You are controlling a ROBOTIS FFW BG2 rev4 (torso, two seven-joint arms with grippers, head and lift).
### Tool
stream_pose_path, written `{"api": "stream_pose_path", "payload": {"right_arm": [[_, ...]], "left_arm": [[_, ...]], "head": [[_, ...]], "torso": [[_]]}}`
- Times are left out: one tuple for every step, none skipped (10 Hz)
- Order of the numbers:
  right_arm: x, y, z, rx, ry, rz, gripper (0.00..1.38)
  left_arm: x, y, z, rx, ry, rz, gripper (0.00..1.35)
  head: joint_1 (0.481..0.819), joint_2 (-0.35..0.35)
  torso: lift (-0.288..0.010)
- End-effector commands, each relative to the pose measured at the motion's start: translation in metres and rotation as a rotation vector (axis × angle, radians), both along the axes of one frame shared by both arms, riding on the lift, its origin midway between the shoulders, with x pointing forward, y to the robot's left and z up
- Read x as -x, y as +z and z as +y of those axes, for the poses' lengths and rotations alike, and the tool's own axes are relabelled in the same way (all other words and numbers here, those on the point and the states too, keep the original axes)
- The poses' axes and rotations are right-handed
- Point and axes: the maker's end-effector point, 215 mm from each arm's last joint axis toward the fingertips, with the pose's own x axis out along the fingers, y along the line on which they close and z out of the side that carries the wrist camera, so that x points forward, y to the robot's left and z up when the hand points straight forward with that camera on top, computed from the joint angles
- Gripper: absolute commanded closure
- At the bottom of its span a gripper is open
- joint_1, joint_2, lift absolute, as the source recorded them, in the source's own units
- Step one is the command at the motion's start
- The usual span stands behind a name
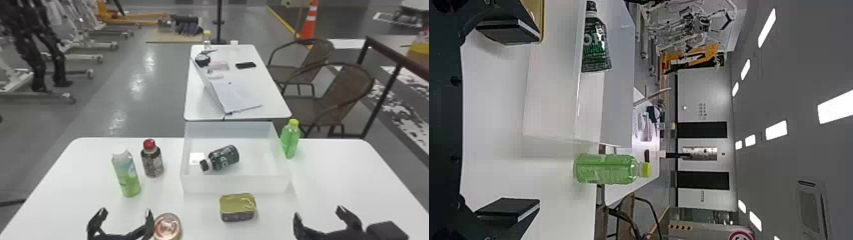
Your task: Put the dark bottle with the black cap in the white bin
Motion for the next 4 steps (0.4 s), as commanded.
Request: {"api": "stream_pose_path", "payload": {"right_arm": [[0.0029,-0.0032,0.0007,0.005,0.006,0.009,0.13],[0.0026,-0.0008,0.0015,0.007,0.008,0.004,0.13],[0.0031,-0.0016,0.0016,0.007,0.008,0.007,0.13],[0.0037,-0.0048,0.0010,0.003,0.007,0.014,0.13]], "left_arm": [[-0.0006,0.0003,-0.0016,-0.003,-0.001,0.000,0.11],[-0.0006,0.0003,-0.0005,-0.002,0.001,0.000,0.11],[-0.0006,0.0003,-0.0014,-0.002,-0.001,0.000,0.11],[-0.0015,0.0005,-0.0015,-0.001,-0.001,0.001,0.11]], "head": [[0.549,0.000],[0.549,0.000],[0.549,0.000],[0.549,0.000]], "torso": [[-0.100],[-0.100],[-0.100],[-0.100]]}}
